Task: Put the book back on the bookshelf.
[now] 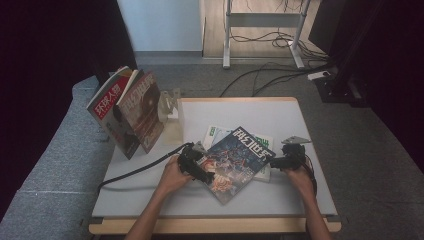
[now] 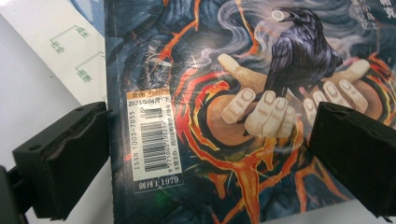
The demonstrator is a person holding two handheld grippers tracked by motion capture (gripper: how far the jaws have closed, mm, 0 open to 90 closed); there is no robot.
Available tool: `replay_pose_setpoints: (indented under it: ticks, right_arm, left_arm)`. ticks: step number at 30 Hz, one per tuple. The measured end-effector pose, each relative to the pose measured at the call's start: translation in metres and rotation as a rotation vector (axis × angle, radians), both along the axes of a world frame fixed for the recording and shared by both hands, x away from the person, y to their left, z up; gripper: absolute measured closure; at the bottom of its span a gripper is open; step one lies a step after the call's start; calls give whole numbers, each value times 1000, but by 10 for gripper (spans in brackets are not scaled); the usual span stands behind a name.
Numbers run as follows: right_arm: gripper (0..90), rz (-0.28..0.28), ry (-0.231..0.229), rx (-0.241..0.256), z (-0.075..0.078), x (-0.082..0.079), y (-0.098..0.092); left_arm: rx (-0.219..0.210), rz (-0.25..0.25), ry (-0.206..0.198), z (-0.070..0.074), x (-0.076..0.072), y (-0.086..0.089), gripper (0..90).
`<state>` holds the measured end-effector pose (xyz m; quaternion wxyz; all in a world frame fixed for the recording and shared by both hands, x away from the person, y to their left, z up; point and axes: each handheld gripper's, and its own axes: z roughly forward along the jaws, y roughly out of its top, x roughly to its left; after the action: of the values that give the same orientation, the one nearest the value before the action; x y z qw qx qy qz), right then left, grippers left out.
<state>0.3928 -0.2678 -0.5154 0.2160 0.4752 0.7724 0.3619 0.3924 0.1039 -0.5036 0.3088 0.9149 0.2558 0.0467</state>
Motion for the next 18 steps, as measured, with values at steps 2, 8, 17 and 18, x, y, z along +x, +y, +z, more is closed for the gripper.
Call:
replay_pose_setpoints:
  ticks: [2,8,17,18]
  right_arm:
    - [13,10,8,4,0,-5,-1]
    - [1,36,26,-9,-4,-14,-1]
    - [4,-18,15,-20,-4,-2,-6]
    - [4,-17,17,-18,-4,-1,-6]
  left_arm:
    - [-7,1,2,0,-2,1,0]
    - [-7,6,-15,-1,-13,2,0]
    - [-50,-52,26,1,-30,3,0]
    - [-53,-53,25,1,-30,3,0]
